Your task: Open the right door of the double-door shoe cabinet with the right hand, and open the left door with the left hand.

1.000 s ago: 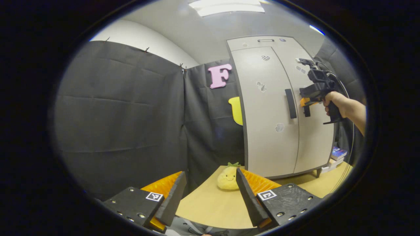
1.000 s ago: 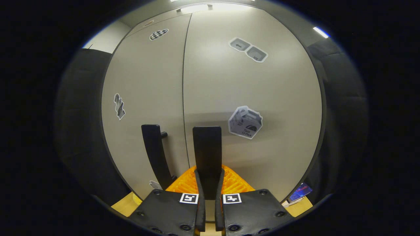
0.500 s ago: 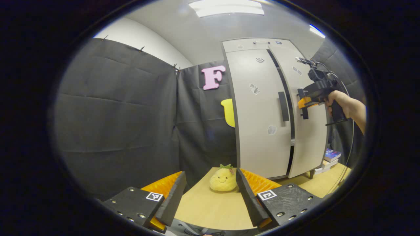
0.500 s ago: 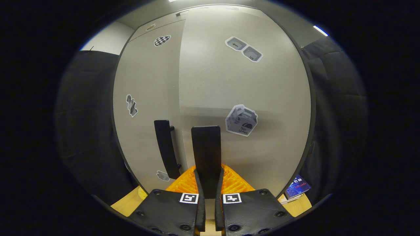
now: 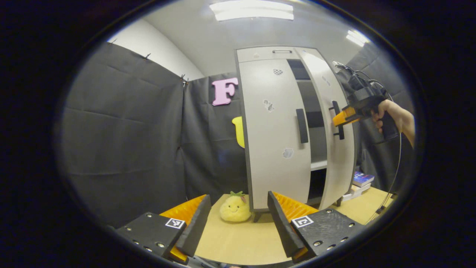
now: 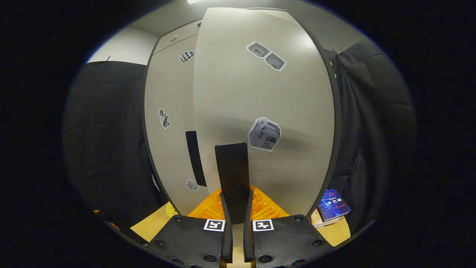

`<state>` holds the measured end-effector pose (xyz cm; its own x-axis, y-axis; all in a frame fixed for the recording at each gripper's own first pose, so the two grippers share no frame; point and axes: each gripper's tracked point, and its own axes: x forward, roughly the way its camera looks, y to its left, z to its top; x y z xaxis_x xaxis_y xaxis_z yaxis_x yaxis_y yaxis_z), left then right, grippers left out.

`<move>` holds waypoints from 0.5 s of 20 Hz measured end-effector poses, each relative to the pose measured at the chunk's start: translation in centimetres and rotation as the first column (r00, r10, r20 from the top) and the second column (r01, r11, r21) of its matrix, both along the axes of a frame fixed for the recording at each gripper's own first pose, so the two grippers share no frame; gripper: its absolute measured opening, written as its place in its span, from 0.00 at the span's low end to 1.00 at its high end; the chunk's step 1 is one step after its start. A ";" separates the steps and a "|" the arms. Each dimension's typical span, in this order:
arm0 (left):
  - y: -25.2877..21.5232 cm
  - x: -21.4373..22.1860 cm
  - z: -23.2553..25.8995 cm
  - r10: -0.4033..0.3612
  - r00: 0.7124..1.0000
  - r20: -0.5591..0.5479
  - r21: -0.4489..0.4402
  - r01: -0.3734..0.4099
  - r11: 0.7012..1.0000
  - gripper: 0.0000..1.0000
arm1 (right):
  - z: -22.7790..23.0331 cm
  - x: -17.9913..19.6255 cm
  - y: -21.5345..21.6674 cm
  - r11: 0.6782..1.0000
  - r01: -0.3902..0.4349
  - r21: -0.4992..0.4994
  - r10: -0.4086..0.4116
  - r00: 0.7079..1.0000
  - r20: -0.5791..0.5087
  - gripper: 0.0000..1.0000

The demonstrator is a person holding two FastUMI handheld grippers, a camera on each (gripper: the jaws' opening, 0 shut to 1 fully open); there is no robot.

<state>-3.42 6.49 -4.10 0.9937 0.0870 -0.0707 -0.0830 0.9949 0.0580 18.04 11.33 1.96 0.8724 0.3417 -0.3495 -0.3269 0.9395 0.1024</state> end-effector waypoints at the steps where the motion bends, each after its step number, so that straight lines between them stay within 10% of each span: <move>1: -0.3 0.2 0.0 -0.006 1.000 0.000 0.000 0.006 1.000 0.89 | 0.0 -0.3 -0.3 1.000 -0.005 -0.001 0.005 1.000 0.000 0.13; 10: -4.4 1.7 0.3 -0.075 0.997 0.003 0.001 0.075 0.997 0.89 | 0.8 -3.8 -5.1 1.000 -0.021 0.012 0.021 1.000 -0.005 0.13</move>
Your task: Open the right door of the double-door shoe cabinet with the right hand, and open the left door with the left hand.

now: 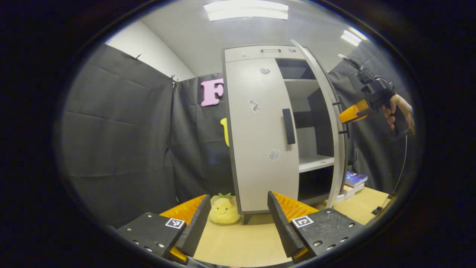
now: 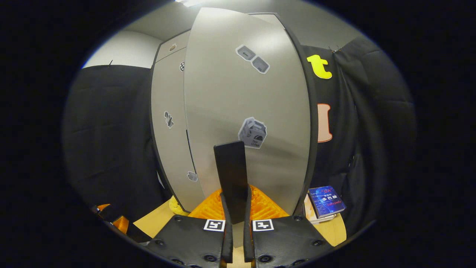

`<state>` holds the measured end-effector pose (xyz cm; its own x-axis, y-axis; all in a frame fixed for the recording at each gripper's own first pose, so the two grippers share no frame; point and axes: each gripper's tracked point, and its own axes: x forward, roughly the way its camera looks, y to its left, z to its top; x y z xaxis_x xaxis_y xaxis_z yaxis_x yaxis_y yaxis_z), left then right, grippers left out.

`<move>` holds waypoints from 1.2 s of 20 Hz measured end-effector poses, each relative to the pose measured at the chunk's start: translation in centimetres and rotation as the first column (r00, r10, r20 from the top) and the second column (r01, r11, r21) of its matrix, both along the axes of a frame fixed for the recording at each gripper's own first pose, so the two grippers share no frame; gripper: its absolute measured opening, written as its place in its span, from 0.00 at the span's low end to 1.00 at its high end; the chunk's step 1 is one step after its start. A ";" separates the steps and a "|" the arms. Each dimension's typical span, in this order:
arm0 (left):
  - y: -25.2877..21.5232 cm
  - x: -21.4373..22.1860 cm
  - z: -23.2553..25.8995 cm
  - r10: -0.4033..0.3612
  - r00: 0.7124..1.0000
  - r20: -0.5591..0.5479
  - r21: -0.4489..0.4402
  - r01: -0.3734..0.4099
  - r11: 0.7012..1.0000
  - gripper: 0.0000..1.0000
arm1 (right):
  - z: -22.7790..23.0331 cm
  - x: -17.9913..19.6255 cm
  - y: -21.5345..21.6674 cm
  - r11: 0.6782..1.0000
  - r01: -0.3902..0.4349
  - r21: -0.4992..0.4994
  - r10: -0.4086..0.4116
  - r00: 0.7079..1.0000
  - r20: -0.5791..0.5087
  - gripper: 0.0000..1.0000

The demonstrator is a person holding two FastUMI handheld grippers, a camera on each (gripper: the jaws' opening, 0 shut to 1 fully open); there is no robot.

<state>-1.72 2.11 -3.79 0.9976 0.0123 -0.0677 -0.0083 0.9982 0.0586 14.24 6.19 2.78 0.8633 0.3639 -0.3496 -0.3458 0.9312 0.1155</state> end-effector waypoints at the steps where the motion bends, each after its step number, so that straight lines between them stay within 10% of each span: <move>1: -0.6 0.2 0.1 -0.011 1.000 0.002 -0.002 0.011 1.000 0.88 | 0.1 -0.3 -0.6 1.000 0.001 -0.001 -0.001 1.000 0.002 0.13; 24: -10.1 1.4 -0.2 -0.163 0.986 -0.024 -0.005 0.163 0.987 0.88 | 0.7 -2.9 -14.2 0.988 0.141 -0.060 -0.136 0.988 0.076 0.08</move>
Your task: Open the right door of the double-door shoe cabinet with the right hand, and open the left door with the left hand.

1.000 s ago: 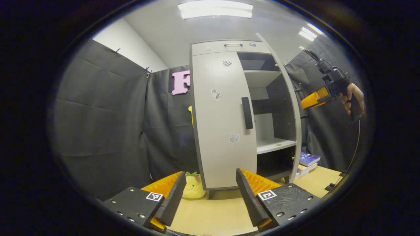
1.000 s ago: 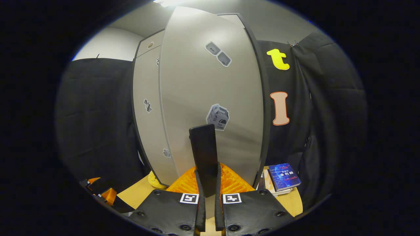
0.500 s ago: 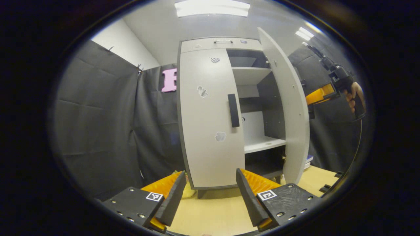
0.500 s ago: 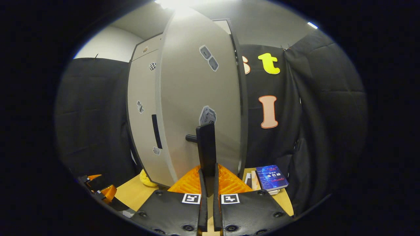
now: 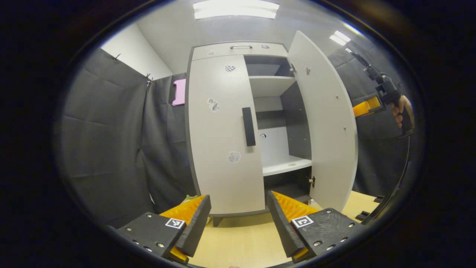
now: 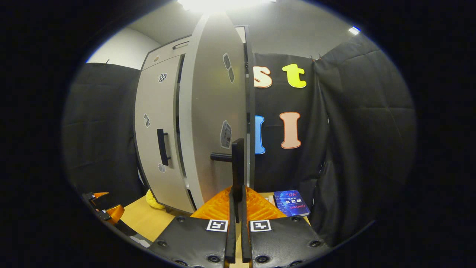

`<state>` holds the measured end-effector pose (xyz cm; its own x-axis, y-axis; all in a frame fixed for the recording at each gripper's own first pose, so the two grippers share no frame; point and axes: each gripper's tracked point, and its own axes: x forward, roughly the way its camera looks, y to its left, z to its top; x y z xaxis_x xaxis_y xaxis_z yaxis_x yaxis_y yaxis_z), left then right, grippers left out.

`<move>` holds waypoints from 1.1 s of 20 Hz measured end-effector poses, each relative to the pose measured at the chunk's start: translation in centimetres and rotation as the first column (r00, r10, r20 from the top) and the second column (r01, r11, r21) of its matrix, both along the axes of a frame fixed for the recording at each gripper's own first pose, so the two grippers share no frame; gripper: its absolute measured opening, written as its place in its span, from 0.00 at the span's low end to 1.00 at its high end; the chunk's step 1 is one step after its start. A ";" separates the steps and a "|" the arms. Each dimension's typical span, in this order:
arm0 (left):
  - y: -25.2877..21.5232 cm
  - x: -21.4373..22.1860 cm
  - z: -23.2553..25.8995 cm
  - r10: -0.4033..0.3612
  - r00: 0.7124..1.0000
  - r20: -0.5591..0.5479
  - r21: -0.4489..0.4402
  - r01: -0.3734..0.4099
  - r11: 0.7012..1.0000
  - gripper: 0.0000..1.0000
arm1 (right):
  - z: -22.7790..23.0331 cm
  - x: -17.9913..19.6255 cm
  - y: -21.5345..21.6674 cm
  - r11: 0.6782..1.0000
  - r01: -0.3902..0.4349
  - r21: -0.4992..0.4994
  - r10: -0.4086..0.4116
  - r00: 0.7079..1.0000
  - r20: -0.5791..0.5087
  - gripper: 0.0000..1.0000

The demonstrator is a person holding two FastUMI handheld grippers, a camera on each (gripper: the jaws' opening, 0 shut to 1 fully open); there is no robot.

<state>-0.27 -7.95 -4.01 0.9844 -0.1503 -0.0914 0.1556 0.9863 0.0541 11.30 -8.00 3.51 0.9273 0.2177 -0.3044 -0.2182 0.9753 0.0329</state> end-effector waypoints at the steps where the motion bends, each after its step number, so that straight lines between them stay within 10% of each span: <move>1: -0.2 0.0 0.0 -0.002 1.000 -0.006 -0.003 0.002 1.000 0.88 | 0.0 0.2 -0.7 1.000 0.016 -0.002 -0.016 1.000 0.001 0.08; 13: 0.3 7.4 4.4 -0.003 1.000 -0.005 -0.132 0.003 0.991 0.89 | 0.7 -2.2 -3.5 0.988 0.108 0.113 -0.116 0.991 0.061 0.08; 14: 0.2 8.3 4.9 -0.009 1.000 0.001 -0.141 0.009 0.990 0.89 | 1.0 -2.9 -4.3 0.987 0.129 0.095 -0.137 0.987 0.081 0.14; 18: -0.6 12.2 7.5 -0.020 0.999 0.040 -0.149 0.025 0.989 0.88 | 1.9 -5.4 -7.0 0.978 0.208 0.004 -0.206 0.967 0.152 0.88; 22: -2.1 16.1 10.4 -0.032 0.996 0.082 -0.148 0.044 0.988 0.89 | 1.7 -7.6 -9.5 0.958 0.287 -0.028 -0.279 0.948 0.156 0.90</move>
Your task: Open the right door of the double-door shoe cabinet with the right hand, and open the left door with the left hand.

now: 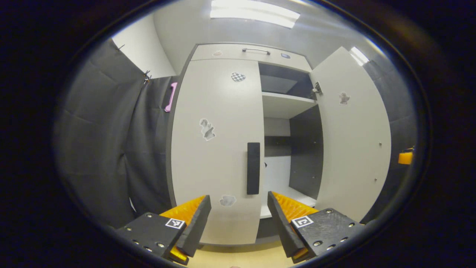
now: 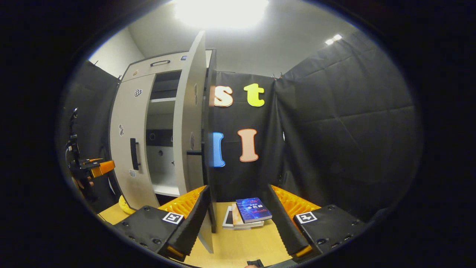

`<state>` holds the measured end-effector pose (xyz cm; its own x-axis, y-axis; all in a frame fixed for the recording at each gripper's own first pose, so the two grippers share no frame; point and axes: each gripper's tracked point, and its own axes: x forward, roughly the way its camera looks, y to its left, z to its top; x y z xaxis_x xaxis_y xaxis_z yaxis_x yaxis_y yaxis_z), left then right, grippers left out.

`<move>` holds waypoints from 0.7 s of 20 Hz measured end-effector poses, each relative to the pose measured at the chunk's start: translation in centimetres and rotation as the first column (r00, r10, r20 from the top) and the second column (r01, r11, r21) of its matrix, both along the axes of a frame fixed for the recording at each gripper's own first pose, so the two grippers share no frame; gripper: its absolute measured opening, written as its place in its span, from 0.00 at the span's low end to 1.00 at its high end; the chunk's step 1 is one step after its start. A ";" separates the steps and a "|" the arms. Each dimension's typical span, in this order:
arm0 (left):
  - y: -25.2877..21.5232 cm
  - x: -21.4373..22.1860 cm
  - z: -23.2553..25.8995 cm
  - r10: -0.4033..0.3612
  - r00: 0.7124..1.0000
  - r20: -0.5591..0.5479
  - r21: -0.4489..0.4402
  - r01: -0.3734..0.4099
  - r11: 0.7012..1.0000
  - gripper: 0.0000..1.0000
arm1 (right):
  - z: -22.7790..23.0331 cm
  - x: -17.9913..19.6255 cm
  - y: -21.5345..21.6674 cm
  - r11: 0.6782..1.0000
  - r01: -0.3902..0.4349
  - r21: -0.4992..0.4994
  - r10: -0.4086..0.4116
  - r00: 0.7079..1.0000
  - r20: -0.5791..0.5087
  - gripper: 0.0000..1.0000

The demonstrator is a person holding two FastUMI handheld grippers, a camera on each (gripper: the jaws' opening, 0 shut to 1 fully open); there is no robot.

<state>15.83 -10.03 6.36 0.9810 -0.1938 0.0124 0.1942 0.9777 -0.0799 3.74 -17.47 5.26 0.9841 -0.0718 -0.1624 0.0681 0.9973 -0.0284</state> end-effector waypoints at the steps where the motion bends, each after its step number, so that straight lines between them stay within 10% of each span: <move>1: -0.6 0.8 0.5 -0.011 1.000 0.002 0.000 0.011 1.000 0.89 | -0.3 -0.7 -0.6 1.000 0.013 0.002 -0.013 1.000 -0.011 0.96; 14: -3.5 9.9 -0.4 0.013 0.998 -0.062 0.010 -0.013 1.000 0.89 | -4.0 -4.4 -4.6 0.995 0.097 0.013 -0.095 0.990 -0.108 0.98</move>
